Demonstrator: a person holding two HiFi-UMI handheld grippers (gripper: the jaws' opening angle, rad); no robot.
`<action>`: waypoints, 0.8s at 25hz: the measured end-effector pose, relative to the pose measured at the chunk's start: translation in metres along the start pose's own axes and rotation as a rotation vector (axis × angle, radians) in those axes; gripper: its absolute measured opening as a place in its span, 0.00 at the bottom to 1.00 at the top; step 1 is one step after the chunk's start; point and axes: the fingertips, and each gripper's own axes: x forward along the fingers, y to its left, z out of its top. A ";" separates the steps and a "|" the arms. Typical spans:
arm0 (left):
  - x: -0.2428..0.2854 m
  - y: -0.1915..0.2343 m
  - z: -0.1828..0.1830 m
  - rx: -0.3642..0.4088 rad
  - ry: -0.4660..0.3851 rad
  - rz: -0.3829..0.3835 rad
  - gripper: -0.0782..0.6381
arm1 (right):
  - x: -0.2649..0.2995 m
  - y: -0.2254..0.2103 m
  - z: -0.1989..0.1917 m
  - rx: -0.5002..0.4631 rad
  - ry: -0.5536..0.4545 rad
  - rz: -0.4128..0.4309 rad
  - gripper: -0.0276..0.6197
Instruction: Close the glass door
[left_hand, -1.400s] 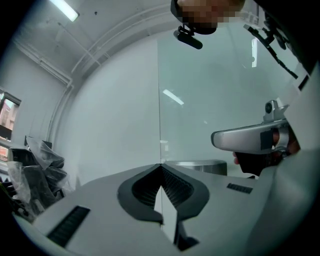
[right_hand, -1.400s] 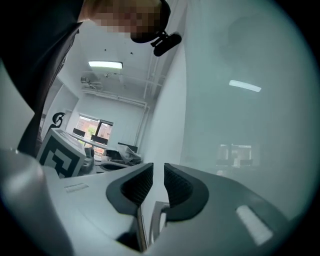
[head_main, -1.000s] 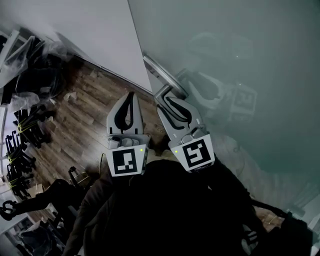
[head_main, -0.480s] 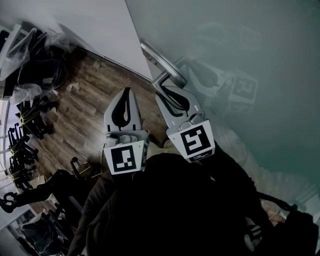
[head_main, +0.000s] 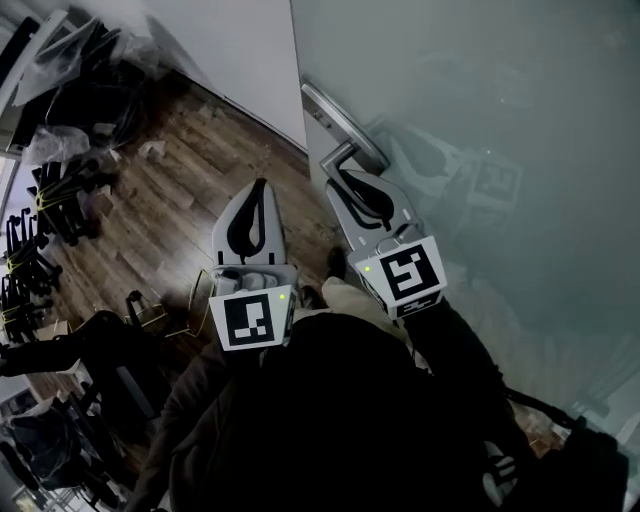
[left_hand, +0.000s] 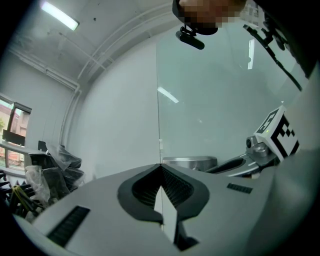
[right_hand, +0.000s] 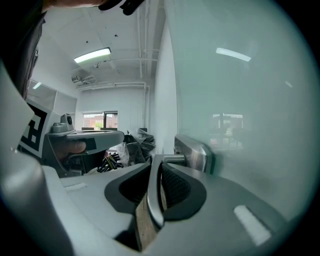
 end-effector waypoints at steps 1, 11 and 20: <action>-0.009 0.004 0.000 0.005 0.005 0.003 0.10 | -0.001 0.006 0.002 -0.002 -0.001 0.006 0.15; -0.110 0.029 0.000 -0.012 0.024 0.092 0.10 | -0.016 0.100 0.003 -0.039 -0.006 0.119 0.15; -0.202 0.025 0.027 0.006 -0.021 0.251 0.10 | -0.047 0.181 0.011 -0.066 -0.016 0.218 0.15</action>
